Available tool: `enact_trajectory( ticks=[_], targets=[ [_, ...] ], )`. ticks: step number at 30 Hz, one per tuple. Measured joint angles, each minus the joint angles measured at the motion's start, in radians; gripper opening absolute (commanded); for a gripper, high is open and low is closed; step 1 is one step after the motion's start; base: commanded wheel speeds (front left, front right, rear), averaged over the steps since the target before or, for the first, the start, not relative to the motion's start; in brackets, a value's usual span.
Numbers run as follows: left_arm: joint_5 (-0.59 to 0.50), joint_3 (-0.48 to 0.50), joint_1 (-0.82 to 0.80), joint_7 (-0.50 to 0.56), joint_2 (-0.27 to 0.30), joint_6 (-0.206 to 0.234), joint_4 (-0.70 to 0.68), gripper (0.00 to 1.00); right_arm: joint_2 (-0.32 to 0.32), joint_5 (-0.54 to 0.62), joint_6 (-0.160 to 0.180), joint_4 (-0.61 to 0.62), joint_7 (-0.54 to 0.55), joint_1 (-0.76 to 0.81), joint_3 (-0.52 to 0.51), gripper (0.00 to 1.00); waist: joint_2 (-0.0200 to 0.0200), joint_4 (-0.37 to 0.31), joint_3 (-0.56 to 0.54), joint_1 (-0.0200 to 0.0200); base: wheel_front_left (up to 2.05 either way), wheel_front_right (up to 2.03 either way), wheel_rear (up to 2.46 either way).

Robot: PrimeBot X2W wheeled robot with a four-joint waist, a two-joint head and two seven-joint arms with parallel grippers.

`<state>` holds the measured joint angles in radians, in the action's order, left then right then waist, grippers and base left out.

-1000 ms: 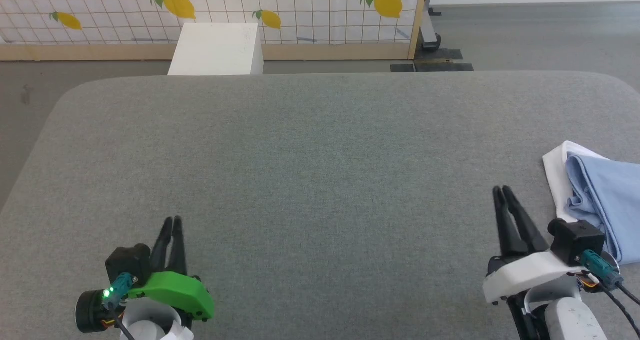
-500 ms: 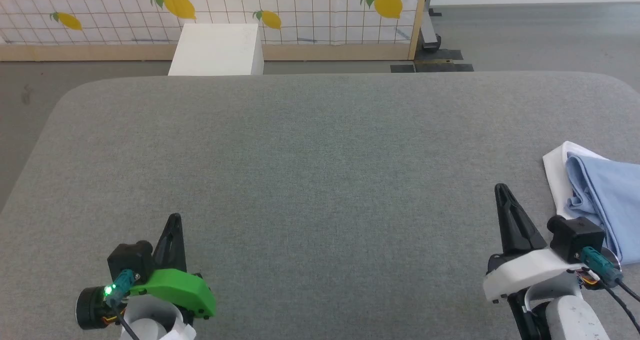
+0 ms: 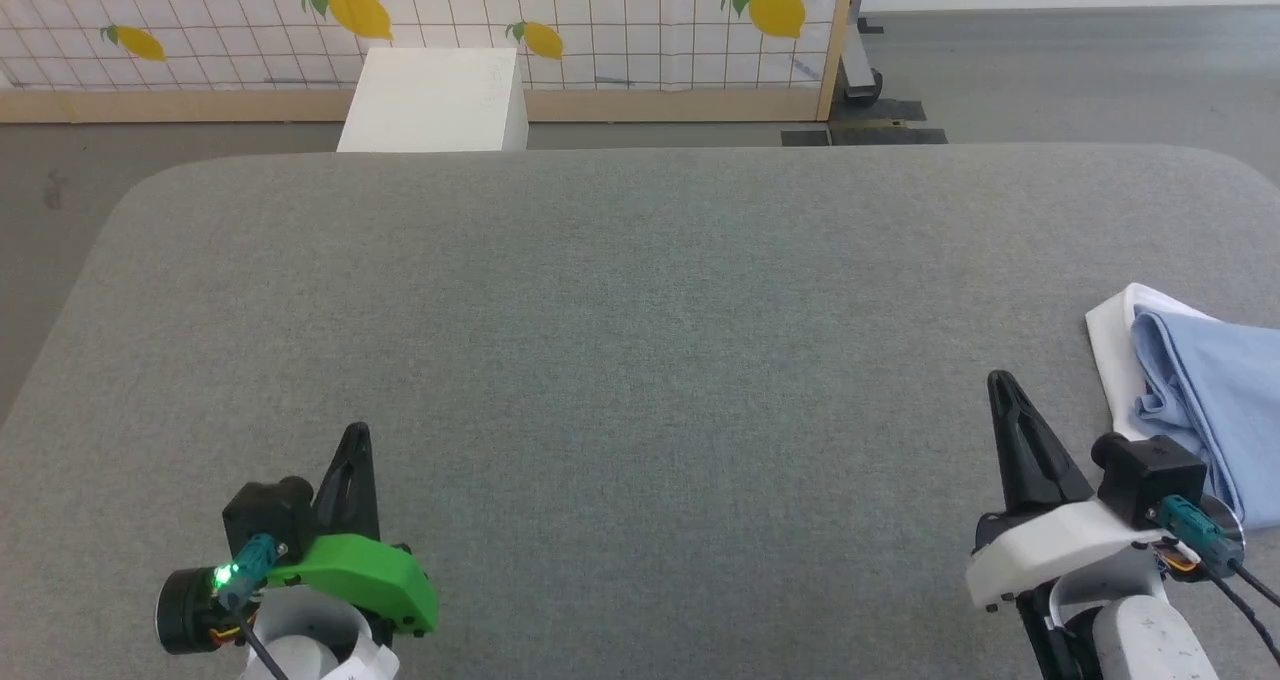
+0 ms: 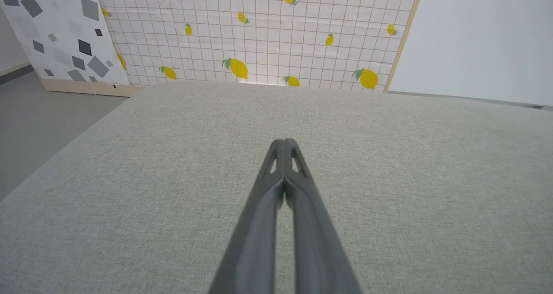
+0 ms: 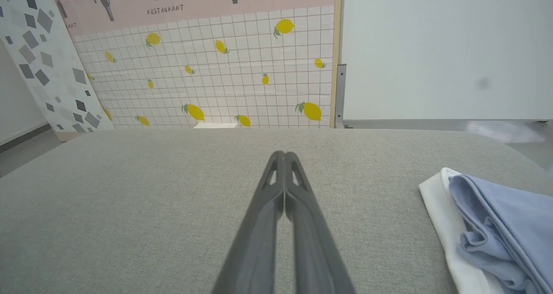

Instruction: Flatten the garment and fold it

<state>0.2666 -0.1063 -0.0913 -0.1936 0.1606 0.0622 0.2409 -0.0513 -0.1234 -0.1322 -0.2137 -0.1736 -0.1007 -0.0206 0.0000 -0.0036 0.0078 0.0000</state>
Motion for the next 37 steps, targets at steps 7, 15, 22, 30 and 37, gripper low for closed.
enact_trajectory(
  ticks=[7, 15, 22, 30, 37],
  targets=[
    [-0.013, 0.007, 0.008, 0.014, -0.005, -0.005, -0.018, 0.00, 0.000, 0.003, 0.000, 0.015, 0.013, 0.001, 0.002, 0.00, 0.0000, 0.000, -0.001, 0.0000, 0.00, 0.00, 0.00],
    [-0.044, 0.016, 0.009, 0.027, -0.014, -0.009, -0.036, 0.00, 0.000, 0.013, 0.000, 0.033, 0.028, 0.007, 0.003, 0.00, 0.0000, 0.001, -0.001, 0.0000, 0.00, 0.00, 0.00],
    [-0.058, 0.024, 0.016, 0.044, -0.025, -0.015, -0.055, 0.00, 0.000, 0.023, 0.000, 0.045, 0.041, 0.020, 0.005, 0.00, 0.0000, 0.001, -0.002, 0.0000, 0.00, 0.00, 0.00],
    [-0.073, 0.031, 0.020, 0.060, -0.032, -0.018, -0.072, 0.00, 0.000, 0.036, 0.000, 0.062, 0.052, 0.022, 0.007, 0.00, 0.0000, 0.001, -0.002, 0.0000, 0.00, 0.00, 0.00],
    [-0.100, 0.038, 0.030, 0.071, -0.039, -0.019, -0.089, 0.00, 0.000, 0.045, 0.000, 0.076, 0.064, 0.026, 0.008, 0.00, 0.0000, 0.001, -0.003, 0.0000, 0.00, 0.00, 0.00]
  ],
)
